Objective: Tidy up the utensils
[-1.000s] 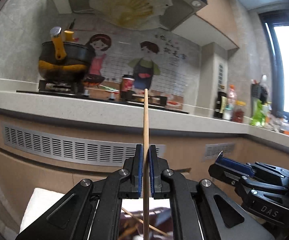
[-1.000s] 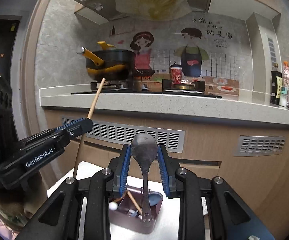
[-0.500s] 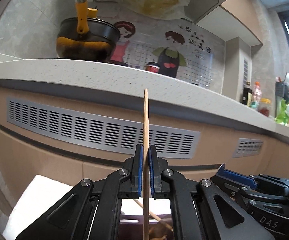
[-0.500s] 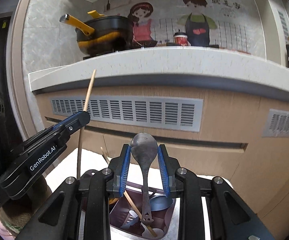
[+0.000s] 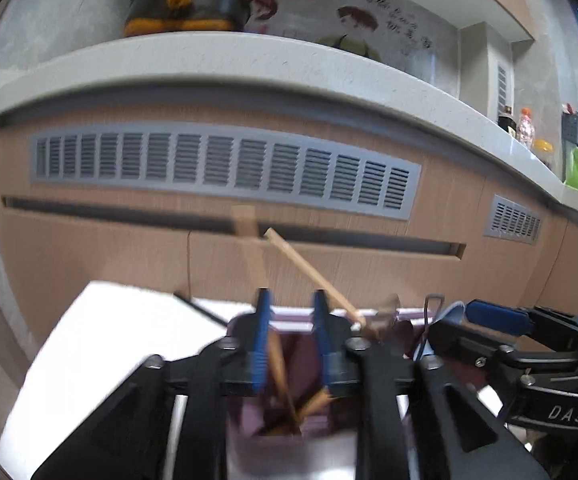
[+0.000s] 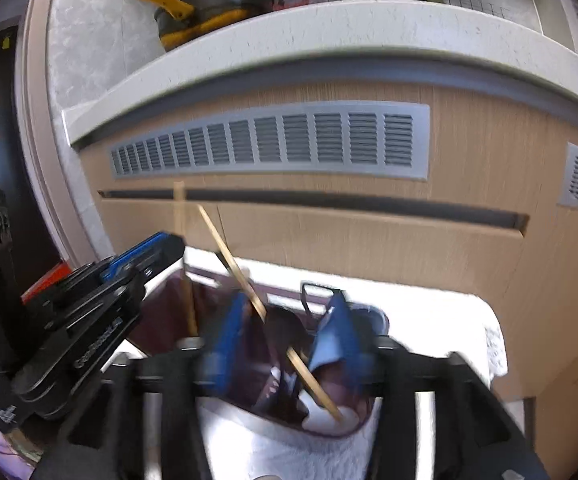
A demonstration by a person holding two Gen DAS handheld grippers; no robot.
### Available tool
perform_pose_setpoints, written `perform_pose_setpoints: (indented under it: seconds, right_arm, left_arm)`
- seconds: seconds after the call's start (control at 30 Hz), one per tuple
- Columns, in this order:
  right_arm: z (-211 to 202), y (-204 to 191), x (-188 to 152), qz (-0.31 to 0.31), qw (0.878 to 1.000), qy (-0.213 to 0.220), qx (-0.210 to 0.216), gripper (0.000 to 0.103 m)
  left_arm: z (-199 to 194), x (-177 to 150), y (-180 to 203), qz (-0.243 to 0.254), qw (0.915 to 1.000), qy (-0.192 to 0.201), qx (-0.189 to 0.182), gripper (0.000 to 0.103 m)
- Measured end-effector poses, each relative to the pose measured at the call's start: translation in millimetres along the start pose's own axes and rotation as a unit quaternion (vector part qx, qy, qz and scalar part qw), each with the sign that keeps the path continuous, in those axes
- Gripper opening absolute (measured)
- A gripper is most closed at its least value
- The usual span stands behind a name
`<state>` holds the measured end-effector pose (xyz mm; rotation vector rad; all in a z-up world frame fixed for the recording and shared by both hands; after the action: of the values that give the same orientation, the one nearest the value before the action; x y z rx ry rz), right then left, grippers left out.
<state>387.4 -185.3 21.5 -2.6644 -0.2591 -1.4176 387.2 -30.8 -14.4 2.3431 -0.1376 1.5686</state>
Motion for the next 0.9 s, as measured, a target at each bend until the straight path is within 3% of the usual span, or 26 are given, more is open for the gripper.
perform_pose_setpoints:
  seconds: [0.1, 0.27, 0.47, 0.63, 0.8, 0.9]
  right_arm:
    - [-11.1, 1.2, -7.5, 0.005, 1.0, -0.007, -0.008, 0.063]
    - [-46.6, 7.2, -18.1, 0.033, 0.999, -0.002, -0.033, 0.075]
    - [-104.7, -0.6, -45.0, 0.064, 0.996, 0.0, -0.063, 0.09]
    - [-139.6, -11.8, -73.9, 0.063, 0.992, 0.0, -0.106, 0.1]
    - [-165.8, -15.0, -99.7, 0.059, 0.987, 0.005, -0.149, 0.101]
    - [-178.8, -15.7, -111.9, 0.071, 0.986, 0.007, -0.153, 0.101]
  left_arm:
    - [-20.7, 1.1, -0.7, -0.003, 1.0, -0.001, -0.001, 0.045]
    - [-71.7, 2.2, 8.2, 0.001, 0.9998, -0.017, -0.005, 0.081]
    - [-132.5, -13.1, 27.8, 0.037, 0.9985, -0.038, 0.013, 0.099]
    - [-172.7, -39.2, 30.4, 0.035, 0.9979, -0.044, 0.032, 0.103]
    - [-196.5, -62.6, 29.1, 0.022, 0.9969, -0.051, 0.055, 0.103]
    - [-202.1, -74.2, 32.7, 0.022, 0.9954, -0.058, 0.073, 0.103]
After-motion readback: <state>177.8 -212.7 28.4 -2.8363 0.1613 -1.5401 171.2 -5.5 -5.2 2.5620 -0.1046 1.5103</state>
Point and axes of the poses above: each gripper's, at about its wrist camera, not at the fingertips, and z roughly the way its jaws point, y to its right, x to its top, the point moved 4 cm from there along z, roughly the way its jaws point, and after that the axes turned 6 degrees about -x, right-handed, at the moved point
